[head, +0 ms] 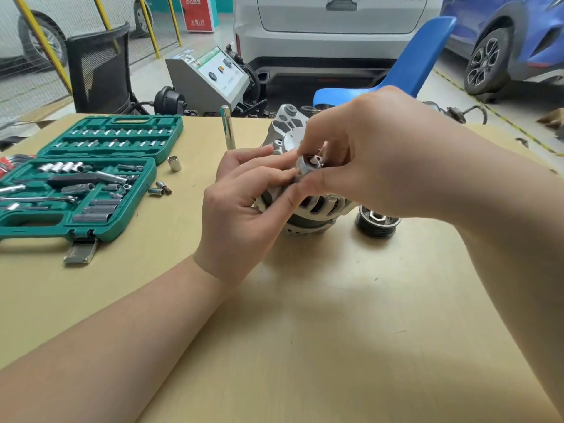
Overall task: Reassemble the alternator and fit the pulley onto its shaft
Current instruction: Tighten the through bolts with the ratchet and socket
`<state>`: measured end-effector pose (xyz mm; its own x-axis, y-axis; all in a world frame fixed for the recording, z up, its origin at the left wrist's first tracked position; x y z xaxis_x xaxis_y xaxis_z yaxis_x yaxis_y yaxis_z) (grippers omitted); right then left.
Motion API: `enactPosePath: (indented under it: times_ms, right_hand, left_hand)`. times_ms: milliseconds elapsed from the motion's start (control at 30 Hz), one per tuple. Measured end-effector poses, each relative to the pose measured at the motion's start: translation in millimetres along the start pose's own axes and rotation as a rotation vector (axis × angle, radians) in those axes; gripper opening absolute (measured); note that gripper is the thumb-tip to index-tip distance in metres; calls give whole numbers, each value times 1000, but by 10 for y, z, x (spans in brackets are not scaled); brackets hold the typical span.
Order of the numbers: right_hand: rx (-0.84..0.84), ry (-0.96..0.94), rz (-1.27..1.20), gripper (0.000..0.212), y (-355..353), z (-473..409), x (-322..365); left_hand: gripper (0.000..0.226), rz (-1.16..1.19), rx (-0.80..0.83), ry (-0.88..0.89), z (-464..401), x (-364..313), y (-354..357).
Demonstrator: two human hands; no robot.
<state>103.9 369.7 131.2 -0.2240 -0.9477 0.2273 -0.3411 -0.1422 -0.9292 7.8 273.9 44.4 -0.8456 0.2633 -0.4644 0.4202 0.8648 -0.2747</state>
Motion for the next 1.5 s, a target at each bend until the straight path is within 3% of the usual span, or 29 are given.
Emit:
enactPosePath:
  times_ms: [300, 567, 733, 900, 1200, 1500]
  right_hand:
    - [-26, 112, 107, 48, 72, -6, -47]
    - [57, -115, 45, 24, 24, -16, 70]
    - [31, 2, 39, 29, 21, -10, -10]
    - [-28, 101, 65, 41, 84, -8, -23]
    - [54, -83, -8, 28, 17, -24, 48]
    - [-71, 96, -34, 35, 73, -26, -35]
  left_hand:
    - [12, 102, -22, -56, 37, 36, 13]
    - [15, 40, -5, 28, -5, -30, -1]
    - [18, -22, -10, 14, 9, -13, 5]
    - [15, 68, -36, -56, 33, 25, -1]
    - [15, 25, -6, 15, 7, 0, -7]
    - [20, 110, -28, -93, 61, 83, -16]
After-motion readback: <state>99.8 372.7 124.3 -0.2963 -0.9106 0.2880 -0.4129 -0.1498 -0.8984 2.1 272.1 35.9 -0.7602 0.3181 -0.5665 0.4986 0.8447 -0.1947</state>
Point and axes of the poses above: each hand's wrist, its own z-axis away from the middle knuckle, its own y-axis out of the palm, x = y × z, the point moved 10 cm from there along -z, towards the middle knuckle
